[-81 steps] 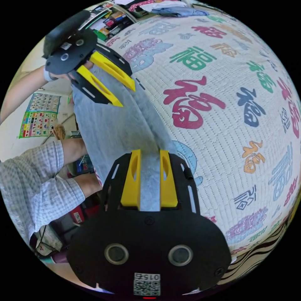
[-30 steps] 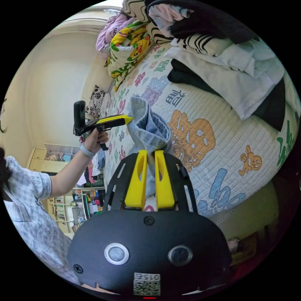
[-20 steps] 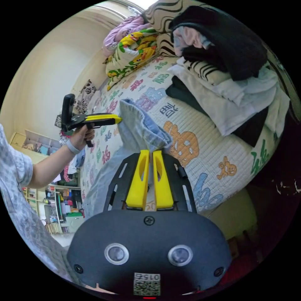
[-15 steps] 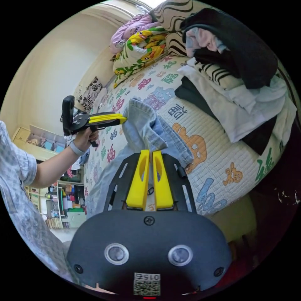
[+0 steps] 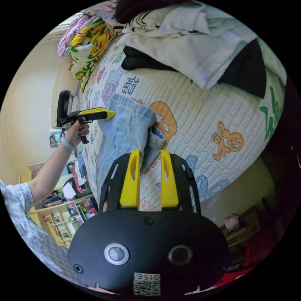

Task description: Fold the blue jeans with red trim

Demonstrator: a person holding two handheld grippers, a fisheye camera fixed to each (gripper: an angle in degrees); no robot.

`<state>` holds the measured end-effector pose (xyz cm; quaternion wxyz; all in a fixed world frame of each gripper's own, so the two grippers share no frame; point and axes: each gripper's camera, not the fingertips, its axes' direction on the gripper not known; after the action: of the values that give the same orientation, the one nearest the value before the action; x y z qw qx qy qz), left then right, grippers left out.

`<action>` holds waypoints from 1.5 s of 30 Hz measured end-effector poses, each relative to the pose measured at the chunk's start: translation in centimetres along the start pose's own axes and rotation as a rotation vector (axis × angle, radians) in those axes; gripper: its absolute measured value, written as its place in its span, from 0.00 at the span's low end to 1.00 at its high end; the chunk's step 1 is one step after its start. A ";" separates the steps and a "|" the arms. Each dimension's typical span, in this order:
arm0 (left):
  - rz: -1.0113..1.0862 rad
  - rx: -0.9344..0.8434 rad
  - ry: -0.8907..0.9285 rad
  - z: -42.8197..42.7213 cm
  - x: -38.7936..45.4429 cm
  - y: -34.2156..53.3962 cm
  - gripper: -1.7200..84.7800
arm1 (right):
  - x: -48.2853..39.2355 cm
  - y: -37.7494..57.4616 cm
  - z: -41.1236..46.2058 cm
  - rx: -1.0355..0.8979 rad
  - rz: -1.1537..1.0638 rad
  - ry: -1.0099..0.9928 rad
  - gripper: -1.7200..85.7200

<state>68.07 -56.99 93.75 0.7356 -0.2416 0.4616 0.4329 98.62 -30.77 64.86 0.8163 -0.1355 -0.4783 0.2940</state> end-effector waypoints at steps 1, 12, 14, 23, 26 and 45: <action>0.010 -0.012 0.013 -0.1 -0.1 -0.1 0.15 | 0.6 -0.1 -0.2 0.012 0.032 -0.015 0.15; 0.095 0.019 0.038 -2.8 3.0 0.3 0.05 | 1.8 -3.3 -1.5 0.054 0.030 -0.184 0.07; 0.119 0.066 0.081 -4.4 3.8 0.0 0.04 | 2.9 -3.5 -3.1 0.080 0.023 -0.188 0.07; 0.169 -0.065 -0.050 -4.0 8.1 -1.5 0.11 | 6.2 -4.2 -2.4 0.047 0.058 -0.232 0.10; 0.140 -0.022 -0.031 -6.0 7.9 0.8 0.13 | 6.4 -3.5 -1.7 0.054 0.057 -0.274 0.10; 0.250 0.313 0.394 -22.0 14.6 26.6 0.03 | -13.0 6.2 1.6 0.100 -0.481 -0.341 0.07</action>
<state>37.75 -53.99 71.92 0.6010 -0.1457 0.6833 0.3882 90.29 -33.91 53.44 0.7761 0.0733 -0.6119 0.1340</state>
